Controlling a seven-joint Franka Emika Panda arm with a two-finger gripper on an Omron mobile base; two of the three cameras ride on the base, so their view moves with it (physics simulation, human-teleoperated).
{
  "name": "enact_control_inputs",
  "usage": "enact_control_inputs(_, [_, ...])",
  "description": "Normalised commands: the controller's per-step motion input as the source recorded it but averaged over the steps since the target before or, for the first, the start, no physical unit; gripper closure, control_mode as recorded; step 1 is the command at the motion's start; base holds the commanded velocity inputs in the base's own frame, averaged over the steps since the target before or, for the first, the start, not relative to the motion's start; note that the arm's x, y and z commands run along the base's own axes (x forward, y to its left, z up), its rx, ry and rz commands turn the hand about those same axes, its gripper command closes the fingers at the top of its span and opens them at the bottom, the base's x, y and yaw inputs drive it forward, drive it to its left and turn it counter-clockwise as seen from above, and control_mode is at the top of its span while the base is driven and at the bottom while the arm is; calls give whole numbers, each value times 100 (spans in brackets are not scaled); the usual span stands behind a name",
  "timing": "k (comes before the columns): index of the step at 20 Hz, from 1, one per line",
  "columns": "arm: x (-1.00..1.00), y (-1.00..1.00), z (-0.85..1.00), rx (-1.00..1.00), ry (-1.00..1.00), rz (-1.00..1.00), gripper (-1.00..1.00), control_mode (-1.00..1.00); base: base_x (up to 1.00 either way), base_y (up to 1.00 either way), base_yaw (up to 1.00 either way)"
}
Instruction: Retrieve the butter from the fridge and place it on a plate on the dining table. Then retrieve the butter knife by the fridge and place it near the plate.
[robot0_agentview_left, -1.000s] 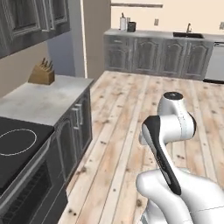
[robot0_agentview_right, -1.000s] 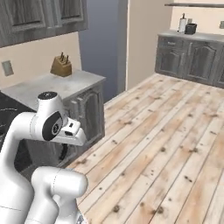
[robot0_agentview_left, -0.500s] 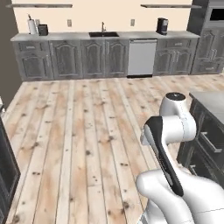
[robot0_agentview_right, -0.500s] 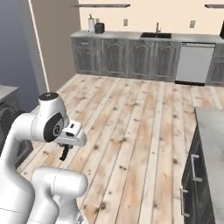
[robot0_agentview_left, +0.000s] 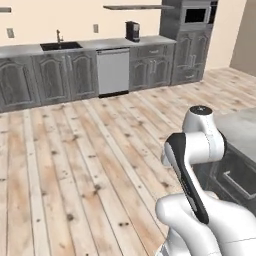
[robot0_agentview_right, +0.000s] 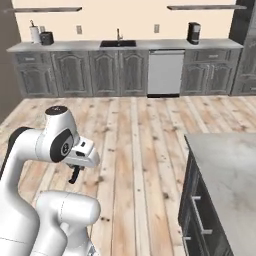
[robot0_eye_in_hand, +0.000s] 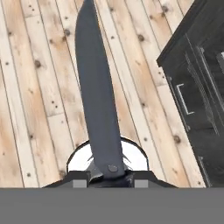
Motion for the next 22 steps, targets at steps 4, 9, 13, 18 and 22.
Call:
enact_control_inputs(4, [0,0,0,0,0,0,100,100,100,18,-51])
enact_control_inputs(9, [0,0,0,0,0,0,100,100,100,50,-48])
enact_control_inputs(13, [0,0,0,0,0,0,100,100,100,73,-45])
enact_control_inputs(18, [0,0,0,0,0,0,100,100,100,84,-46])
enact_control_inputs(22, [0,0,0,0,0,0,100,100,100,100,-49])
